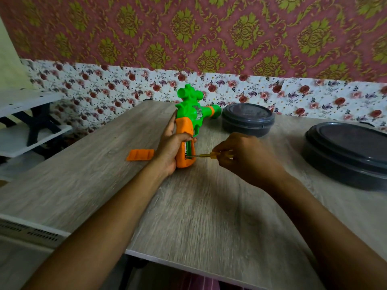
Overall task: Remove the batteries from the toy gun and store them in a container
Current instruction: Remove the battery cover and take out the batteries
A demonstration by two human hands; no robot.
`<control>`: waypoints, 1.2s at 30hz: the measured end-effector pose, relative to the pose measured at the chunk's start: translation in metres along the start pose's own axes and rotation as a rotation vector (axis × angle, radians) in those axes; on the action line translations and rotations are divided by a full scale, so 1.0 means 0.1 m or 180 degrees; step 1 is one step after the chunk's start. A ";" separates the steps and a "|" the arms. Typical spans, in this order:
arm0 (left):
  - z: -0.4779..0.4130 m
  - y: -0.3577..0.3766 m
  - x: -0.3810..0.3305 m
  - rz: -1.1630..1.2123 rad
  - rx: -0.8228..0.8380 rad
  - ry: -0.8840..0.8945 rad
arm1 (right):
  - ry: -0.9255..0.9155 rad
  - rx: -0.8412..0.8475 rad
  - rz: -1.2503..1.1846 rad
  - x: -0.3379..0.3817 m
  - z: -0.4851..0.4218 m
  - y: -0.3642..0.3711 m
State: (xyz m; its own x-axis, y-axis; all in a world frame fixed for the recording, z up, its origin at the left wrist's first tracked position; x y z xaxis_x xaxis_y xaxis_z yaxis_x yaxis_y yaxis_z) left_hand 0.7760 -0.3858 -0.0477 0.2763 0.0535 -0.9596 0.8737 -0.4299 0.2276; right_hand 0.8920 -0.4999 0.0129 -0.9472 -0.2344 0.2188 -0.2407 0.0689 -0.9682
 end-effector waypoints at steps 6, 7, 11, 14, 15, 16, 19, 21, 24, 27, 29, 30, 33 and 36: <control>0.02 0.02 -0.03 -0.0054 0.0028 -0.0001 | 0.0140 0.0208 -0.0124 -0.06 0.00 0.03; 0.03 0.03 -0.03 -0.0070 0.0047 0.0003 | 0.0138 0.0225 -0.0165 -0.07 -0.01 0.04; 0.04 0.04 -0.04 -0.0099 0.0065 -0.0001 | 0.0070 0.0220 -0.0428 -0.08 -0.02 0.06; 0.04 0.05 -0.04 -0.0099 0.0079 -0.0001 | 0.0081 0.0172 -0.0475 -0.10 -0.02 0.06; 0.04 0.05 -0.04 -0.0104 0.0076 -0.0005 | 0.0089 0.0171 -0.0477 -0.10 -0.03 0.06; 0.04 0.04 -0.04 -0.0113 0.0070 -0.0013 | 0.0099 0.0168 -0.0484 -0.10 -0.03 0.07; 0.05 0.06 -0.04 -0.0126 0.0093 -0.0002 | 0.0061 0.0152 -0.0529 -0.11 -0.04 0.10; 0.05 0.07 -0.04 -0.0125 0.0119 0.0006 | 0.0013 0.0178 -0.0582 -0.12 -0.05 0.12; 0.05 0.08 -0.04 -0.0134 0.0122 0.0006 | -0.0042 0.0197 -0.0646 -0.12 -0.05 0.12; 0.04 0.07 -0.03 -0.0105 0.0092 0.0005 | -0.0059 0.0189 -0.0650 -0.13 -0.06 0.12; 0.04 0.06 -0.03 -0.0073 0.0074 0.0009 | -0.0052 0.0169 -0.0631 -0.13 -0.06 0.11; 0.03 0.05 -0.02 -0.0071 0.0073 0.0009 | -0.0049 0.0157 -0.0624 -0.14 -0.06 0.10; 0.02 0.05 -0.02 -0.0061 0.0055 0.0041 | -0.0043 0.0093 -0.0637 -0.13 -0.05 0.10; -0.01 0.00 -0.01 0.0106 -0.0058 0.0063 | -0.0024 -0.0088 -0.0787 -0.14 -0.05 0.10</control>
State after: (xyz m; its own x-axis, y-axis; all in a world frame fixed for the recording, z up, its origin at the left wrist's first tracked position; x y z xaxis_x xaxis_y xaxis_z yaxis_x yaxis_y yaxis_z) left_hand 0.7759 -0.3847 -0.0471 0.3132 0.0573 -0.9480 0.8709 -0.4154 0.2626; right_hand 0.9015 -0.4911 0.0006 -0.8572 -0.2546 0.4476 -0.4707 0.0352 -0.8816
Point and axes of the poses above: each hand's wrist, its own z-axis away from the middle knuckle, its own y-axis out of the palm, x = y × z, the point moved 8 cm from there along -z, towards the middle knuckle, and after that the axes turned 12 degrees about x, right-handed, at the moved point
